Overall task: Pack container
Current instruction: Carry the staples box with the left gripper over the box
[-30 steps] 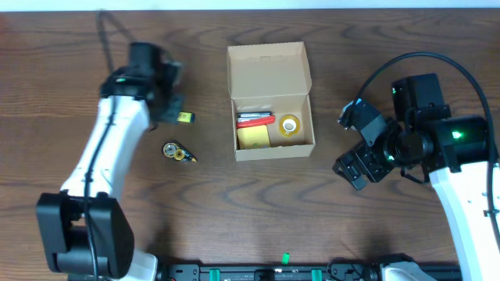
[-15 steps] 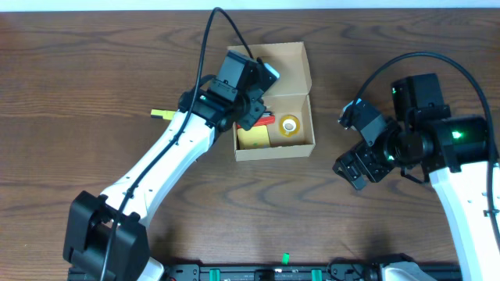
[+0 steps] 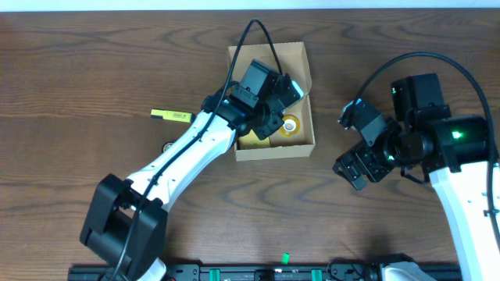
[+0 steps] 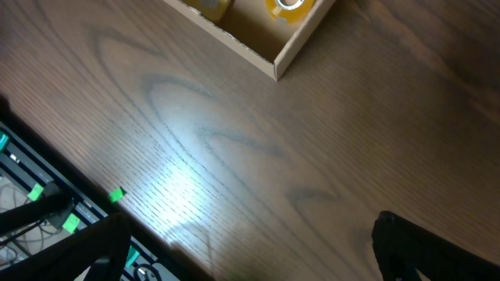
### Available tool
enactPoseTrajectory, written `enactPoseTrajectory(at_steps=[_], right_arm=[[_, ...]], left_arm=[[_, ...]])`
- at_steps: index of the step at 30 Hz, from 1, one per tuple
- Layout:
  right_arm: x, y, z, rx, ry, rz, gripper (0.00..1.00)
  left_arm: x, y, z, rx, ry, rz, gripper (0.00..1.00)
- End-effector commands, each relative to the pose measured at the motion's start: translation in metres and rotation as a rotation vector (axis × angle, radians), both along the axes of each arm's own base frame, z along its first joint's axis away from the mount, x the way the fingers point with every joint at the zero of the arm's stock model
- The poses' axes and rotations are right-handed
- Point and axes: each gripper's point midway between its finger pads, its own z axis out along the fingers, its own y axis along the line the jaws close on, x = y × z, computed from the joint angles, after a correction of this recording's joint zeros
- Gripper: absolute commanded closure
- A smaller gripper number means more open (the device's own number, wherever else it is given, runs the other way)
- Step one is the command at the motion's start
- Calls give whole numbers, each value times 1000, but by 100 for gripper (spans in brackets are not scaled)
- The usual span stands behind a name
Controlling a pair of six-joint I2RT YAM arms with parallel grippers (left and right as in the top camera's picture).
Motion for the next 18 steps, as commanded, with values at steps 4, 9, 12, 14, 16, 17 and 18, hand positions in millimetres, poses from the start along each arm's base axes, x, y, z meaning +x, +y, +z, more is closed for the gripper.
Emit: enactPoseTrajectory(at_steps=[4,9,12,14,16,17,18], right_arm=[[0,-1,3,3,-14,2,1],[0,-1,3,3,-14,3,1],[0,-1,3,3,-14,2,1],[0,-1,3,3,-14,3,1],[0,-1,3,3,-14,2,1],[0,-1,3,3,-14,2,1],[0,-1,3,3,-14,3,1]], left_arm=[[-10,-23,-10,10,0,-101,89],[-12,-32,-8,-2,-17,-119,89],[-11,-36,-7,-18,-19,-127,89],[-12,-40,-7,-38,-15,-140,89],[-13,-41,-7,-43,-12,-146,89],[-14,-42,-7,-44,-10,-148,89],[-15,-43,-7,-45,-9,-152,89]])
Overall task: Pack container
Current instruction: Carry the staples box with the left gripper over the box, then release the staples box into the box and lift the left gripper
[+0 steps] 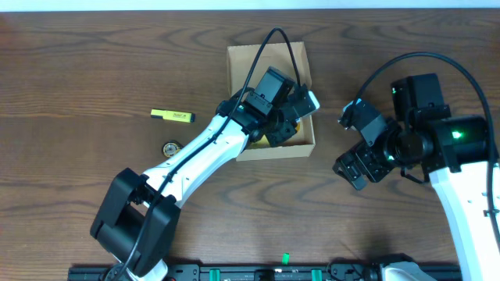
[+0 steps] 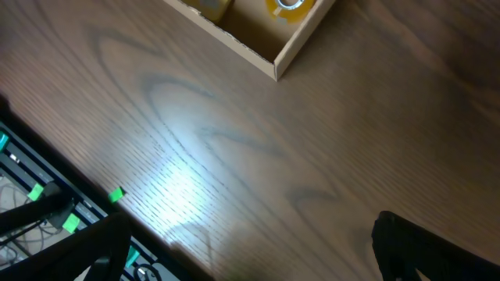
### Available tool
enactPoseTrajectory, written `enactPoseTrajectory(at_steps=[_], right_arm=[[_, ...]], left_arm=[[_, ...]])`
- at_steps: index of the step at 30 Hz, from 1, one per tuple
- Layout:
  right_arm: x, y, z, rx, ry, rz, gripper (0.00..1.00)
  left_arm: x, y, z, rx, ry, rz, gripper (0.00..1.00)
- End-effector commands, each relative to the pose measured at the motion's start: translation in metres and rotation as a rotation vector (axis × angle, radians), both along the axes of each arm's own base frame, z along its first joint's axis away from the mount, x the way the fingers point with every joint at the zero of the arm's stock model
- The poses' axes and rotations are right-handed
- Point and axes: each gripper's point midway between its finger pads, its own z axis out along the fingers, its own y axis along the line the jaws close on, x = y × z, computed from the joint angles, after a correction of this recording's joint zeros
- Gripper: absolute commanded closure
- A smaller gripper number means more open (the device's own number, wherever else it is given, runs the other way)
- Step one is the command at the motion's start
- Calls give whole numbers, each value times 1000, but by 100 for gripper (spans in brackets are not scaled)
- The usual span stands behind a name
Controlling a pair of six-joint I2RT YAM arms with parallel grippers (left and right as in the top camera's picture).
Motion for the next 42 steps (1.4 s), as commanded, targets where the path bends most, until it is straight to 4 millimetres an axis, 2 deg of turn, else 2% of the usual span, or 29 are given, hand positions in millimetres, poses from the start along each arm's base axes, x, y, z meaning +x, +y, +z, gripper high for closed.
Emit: enactPoseTrajectory(at_steps=[1,7,12,15,24,27,31,34,38,40,42], right_arm=[[0,-1,3,3,-14,2,1],[0,-1,3,3,-14,2,1],[0,-1,3,3,-14,2,1],[0,-1,3,3,-14,2,1],[0,-1,3,3,-14,2,1],[0,-1,3,3,-14,3,1],[0,-1,3,3,-14,2,1],[0,-1,3,3,-14,2,1],[0,-1,3,3,-14,2,1],[0,-1,3,3,-14,2,1],[0,-1,3,3,-14,2,1]], left_arm=[[-2,-9,2,-19,3,-40,89],[-5,-12,0,-17,4,-58,89],[-4,-13,-13,0,25,-60,89],[-6,-15,-14,3,19,-73,88],[-9,-18,-13,-10,30,-88,79],[-10,-19,-13,-12,31,-93,72],[-10,-19,-13,-8,23,-108,68],[-11,-20,-13,-3,13,-126,60],[-11,-20,-13,5,-2,-148,56],[-10,-21,-12,2,-8,-148,52],[-8,-22,-10,-4,-21,-145,41]])
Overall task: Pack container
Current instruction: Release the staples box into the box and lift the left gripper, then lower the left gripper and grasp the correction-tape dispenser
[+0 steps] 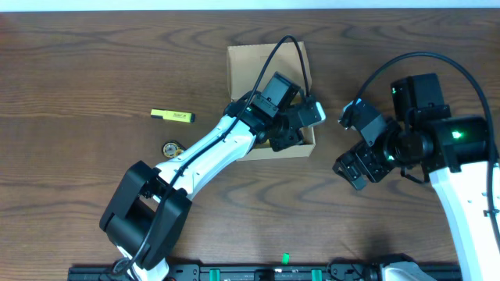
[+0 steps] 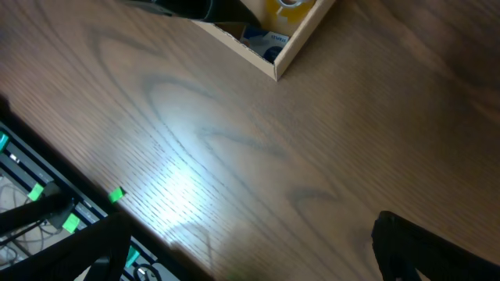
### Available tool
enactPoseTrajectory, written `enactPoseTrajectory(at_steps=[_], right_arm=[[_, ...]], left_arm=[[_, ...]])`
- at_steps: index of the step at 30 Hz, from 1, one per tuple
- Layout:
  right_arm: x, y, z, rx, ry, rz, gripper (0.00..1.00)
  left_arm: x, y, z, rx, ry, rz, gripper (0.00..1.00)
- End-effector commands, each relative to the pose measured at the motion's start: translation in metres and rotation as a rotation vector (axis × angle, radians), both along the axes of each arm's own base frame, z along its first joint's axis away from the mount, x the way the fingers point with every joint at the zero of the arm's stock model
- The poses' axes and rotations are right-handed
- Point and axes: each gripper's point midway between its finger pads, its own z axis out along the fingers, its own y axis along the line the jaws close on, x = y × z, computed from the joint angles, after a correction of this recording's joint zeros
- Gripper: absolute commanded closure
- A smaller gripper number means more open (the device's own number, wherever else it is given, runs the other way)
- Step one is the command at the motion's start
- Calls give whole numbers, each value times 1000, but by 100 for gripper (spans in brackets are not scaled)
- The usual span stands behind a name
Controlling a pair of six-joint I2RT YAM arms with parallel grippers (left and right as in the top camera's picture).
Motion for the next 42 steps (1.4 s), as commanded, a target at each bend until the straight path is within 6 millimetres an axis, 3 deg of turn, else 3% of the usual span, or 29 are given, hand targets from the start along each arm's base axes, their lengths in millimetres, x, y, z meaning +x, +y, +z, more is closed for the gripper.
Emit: enactPoseTrajectory(at_steps=[1,3,6,12,16,21,25,31,37,42], right_arm=[[0,-1,3,3,-14,3,1],[0,-1,3,3,-14,2,1],[0,-1,3,3,-14,2,1],[0,-1,3,3,-14,2,1],[0,-1,3,3,-14,3,1],[0,-1,3,3,-14,2,1],[0,-1,3,3,-14,2,1],[0,-1,3,3,-14,2,1],[0,-1,3,3,-14,2,1],[0,-1,3,3,-14,3,1]], left_arm=[[7,-7,10,-19,-39,-11,36],[12,-6,17,-34,-46,9,31],[34,3,43,-74,-55,146,27],[70,50,110,-139,-98,339,26],[88,107,145,-143,-151,573,26],[90,193,159,-161,-104,1043,25],[69,258,138,-140,35,1446,27],[31,317,92,-96,240,1827,26],[-10,318,17,-69,468,2033,21],[-31,314,-23,-62,555,2105,20]])
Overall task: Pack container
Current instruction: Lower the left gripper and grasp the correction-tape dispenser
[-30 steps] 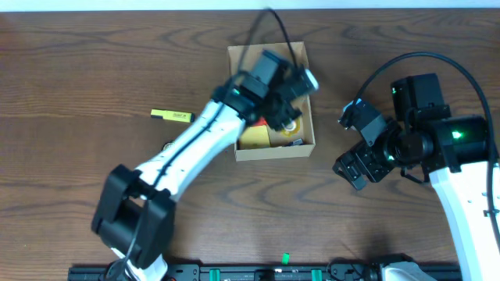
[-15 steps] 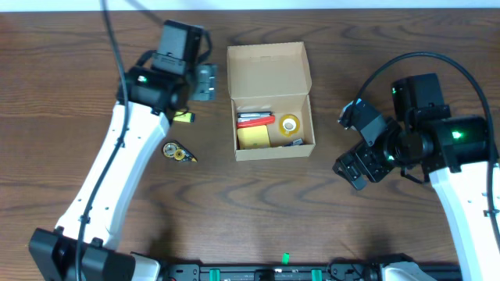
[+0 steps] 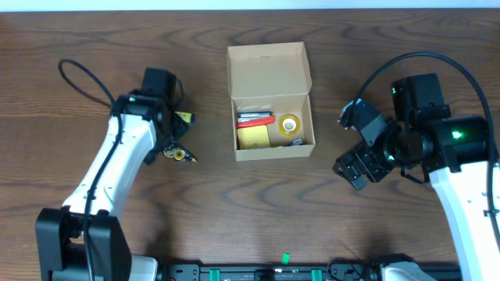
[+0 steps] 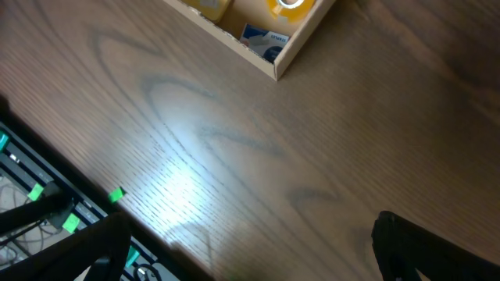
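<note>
The open cardboard box [image 3: 307, 109] sits mid-table and holds a yellow pad [image 3: 251, 137], a red item [image 3: 253, 119], a tape roll [image 3: 290, 123] and a small blue-labelled item [image 3: 294, 142]. The box corner with that item [image 4: 262, 37] shows at the top of the right wrist view. My left gripper [image 3: 173, 140] is left of the box, over a yellow highlighter [image 3: 185, 117] and a small round object [image 3: 180, 155]; its jaws are not clear. My right gripper [image 4: 250, 254] hangs open over bare table right of the box.
The box lid [image 3: 268, 61] stands open at the far side. A black rail [image 3: 258, 273] with green clips runs along the table's near edge. The left arm's cable [image 3: 78, 70] loops over the far left of the table.
My left gripper has left the box and now is at the left, over the highlighter and the round object. The box contents are uncovered. The right arm has not moved.
My left gripper was over the box's front part at first, then further right inside it, then at its front right corner, where a blue-labelled item appeared. Now it is out by the loose items on the left. The right gripper stayed open and still.
</note>
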### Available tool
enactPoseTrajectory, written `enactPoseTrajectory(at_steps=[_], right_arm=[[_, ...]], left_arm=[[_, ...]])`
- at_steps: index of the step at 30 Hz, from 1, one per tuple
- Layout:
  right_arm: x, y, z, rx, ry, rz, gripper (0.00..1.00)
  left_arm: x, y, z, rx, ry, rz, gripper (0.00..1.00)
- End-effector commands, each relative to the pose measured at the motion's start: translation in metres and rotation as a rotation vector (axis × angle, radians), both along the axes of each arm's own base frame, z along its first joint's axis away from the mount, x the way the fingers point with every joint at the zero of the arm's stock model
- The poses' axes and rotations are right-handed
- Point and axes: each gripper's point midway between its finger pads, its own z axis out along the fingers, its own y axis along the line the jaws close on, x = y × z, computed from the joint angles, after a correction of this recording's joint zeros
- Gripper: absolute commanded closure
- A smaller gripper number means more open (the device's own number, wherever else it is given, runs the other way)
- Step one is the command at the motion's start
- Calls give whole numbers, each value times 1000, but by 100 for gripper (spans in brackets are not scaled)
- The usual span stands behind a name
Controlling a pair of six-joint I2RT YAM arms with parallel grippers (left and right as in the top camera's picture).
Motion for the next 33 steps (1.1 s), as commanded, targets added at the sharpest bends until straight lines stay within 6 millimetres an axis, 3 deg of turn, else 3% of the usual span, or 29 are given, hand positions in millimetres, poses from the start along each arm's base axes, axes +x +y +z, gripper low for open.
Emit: enactPoseTrajectory(at_steps=[1,11,28,30,33], right_arm=[[0,-1,3,3,-15,3,1],[0,-1,3,3,-15,2,1],[0,-1,3,3,-15,2,1],[0,-1,3,3,-15,3,1],[0,-1,3,3,-15,3,1]], left_arm=[[-9,-2,-16,-34,14,77,19],[-9,-10,-57,-101,-50,110,21],[-4,-14,-93,-128,-50,146,24],[-3,-13,-93,-130,-53,159,26],[-3,-12,-93,-151,-49,177,38]])
